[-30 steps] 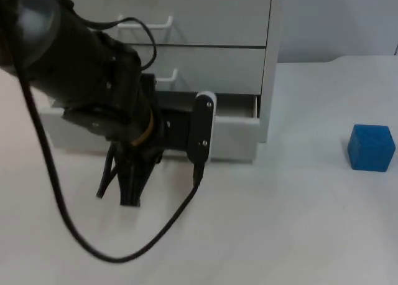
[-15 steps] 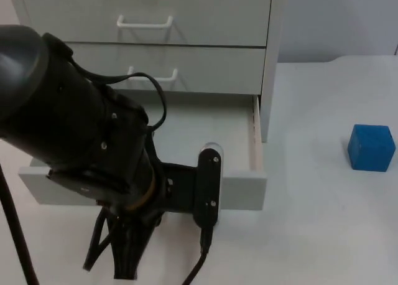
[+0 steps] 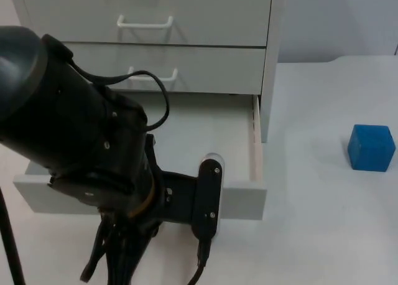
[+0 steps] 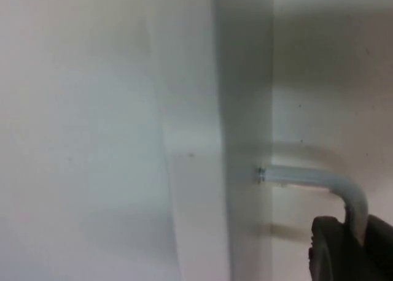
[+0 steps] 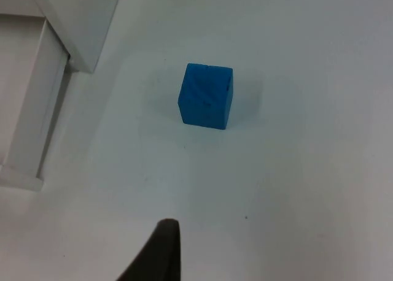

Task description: Open the drawer with the left hand, place the block into the drawer with the right hand, then close the drawer with the left hand.

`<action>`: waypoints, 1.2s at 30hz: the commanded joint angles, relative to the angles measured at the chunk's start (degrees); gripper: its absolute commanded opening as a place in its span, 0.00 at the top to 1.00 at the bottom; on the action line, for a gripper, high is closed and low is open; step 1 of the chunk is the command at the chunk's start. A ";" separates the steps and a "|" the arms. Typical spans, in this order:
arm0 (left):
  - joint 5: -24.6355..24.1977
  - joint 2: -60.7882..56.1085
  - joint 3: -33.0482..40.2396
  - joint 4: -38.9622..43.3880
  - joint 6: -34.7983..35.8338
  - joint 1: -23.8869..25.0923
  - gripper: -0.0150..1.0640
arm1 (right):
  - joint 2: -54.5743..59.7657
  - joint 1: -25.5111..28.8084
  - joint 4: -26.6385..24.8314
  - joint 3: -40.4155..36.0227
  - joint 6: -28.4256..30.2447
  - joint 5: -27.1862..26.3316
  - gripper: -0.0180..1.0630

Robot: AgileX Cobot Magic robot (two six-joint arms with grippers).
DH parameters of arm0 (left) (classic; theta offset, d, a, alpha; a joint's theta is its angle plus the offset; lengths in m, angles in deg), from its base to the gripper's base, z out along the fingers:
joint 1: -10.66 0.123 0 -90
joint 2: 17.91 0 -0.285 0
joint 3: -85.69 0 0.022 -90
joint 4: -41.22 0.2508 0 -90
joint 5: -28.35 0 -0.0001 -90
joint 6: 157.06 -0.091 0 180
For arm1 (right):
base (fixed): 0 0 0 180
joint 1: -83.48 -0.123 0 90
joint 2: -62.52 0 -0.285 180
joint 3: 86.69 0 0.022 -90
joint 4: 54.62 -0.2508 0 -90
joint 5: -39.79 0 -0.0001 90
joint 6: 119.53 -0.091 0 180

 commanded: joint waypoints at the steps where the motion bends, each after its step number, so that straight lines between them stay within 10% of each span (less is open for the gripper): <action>1: 1.67 0.68 1.10 -2.87 -1.94 -0.54 0.99 | -0.01 0.43 0.21 -0.06 0.52 -0.52 0.01; 7: 3.10 0.68 1.10 -3.18 -1.94 -0.54 0.97 | -0.01 0.43 0.21 -0.06 0.52 -0.52 0.01; 15: 3.10 0.28 1.10 -3.08 -1.94 -0.54 0.39 | -0.01 0.43 0.21 -0.06 0.52 -0.89 0.01; 18: 3.24 -1.05 1.10 -3.25 -1.94 -0.54 0.32 | -0.01 0.43 0.21 -0.06 0.52 -1.03 0.01; 36: -1.61 -16.30 1.10 -13.13 -1.94 -0.54 0.33 | -0.01 0.43 0.02 -0.06 0.52 -1.02 0.01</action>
